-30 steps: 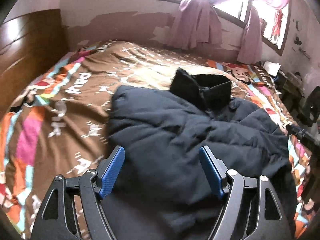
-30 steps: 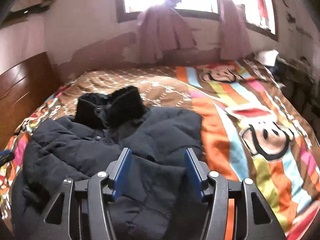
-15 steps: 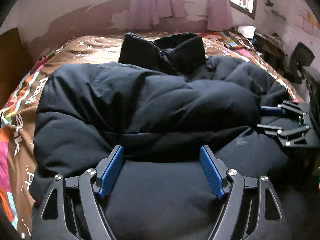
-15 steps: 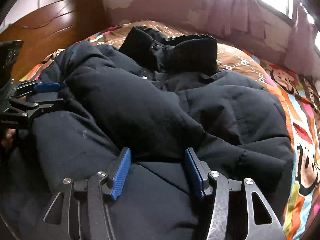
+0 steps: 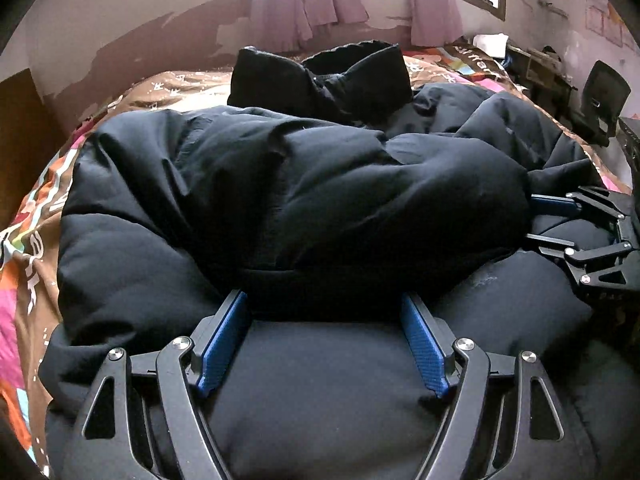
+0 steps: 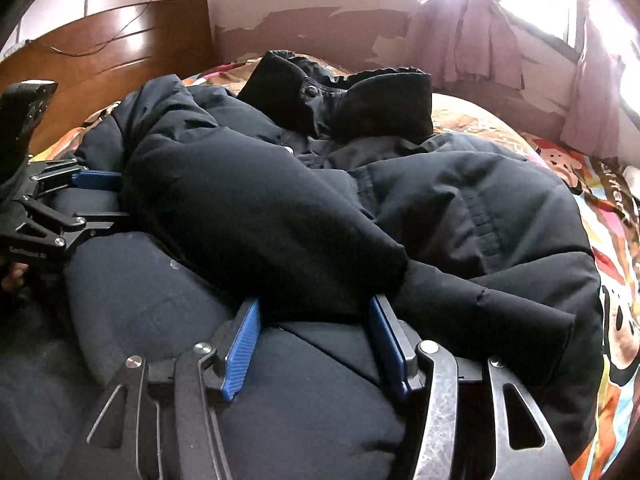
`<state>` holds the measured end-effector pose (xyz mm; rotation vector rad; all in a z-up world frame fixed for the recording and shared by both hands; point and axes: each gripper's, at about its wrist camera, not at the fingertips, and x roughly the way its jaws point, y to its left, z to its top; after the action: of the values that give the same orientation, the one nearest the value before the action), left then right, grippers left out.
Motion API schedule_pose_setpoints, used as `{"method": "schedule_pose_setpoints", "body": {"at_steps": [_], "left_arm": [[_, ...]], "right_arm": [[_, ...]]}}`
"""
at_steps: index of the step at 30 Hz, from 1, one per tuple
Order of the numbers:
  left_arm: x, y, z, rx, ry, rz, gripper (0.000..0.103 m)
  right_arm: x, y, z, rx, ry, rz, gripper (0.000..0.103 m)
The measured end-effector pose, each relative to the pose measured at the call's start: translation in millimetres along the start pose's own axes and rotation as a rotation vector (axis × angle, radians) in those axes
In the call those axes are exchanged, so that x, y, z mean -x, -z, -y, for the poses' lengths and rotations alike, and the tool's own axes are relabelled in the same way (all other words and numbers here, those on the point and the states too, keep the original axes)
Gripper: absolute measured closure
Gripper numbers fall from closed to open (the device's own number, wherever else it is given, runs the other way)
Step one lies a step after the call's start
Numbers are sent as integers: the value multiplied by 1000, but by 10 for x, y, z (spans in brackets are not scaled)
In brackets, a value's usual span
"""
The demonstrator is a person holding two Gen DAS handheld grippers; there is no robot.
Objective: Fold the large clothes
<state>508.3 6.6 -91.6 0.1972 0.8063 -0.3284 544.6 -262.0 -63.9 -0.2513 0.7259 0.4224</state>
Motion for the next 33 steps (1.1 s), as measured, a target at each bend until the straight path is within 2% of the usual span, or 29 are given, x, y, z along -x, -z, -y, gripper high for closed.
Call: {"method": "schedule_pose_setpoints", "body": {"at_steps": [10,14,18,20,22,24,27,29,33], "left_arm": [[84,-74,-57,22,36,4,30],[208,-255,-219,84,110,-1,30],[421,-672,-535,207,140,111,30],[425,-991,-661,256,111,159,30],[349,-1291,-733,292,64,187,30],[219,-1543,-801,340,35,208,30],[-26,-1856,-893,398,18,238,30],[-205,-2002,-925,401,5,239,30],[-627,-2109,-994,405,-37,188,32]], "right_arm": [[39,19,-37,11,28,28,50],[111,-4,25,-13,-11,28,48],[326,-171,229,-108,-74,65,43],[451,-403,391,-166,-76,123,39],[453,-629,521,-201,-56,138,37],[330,-1020,685,-220,-10,125,37],[90,-1489,887,-243,0,121,37],[-141,-1857,971,-252,28,121,37],[-563,-2222,1097,-235,129,89,37]]}}
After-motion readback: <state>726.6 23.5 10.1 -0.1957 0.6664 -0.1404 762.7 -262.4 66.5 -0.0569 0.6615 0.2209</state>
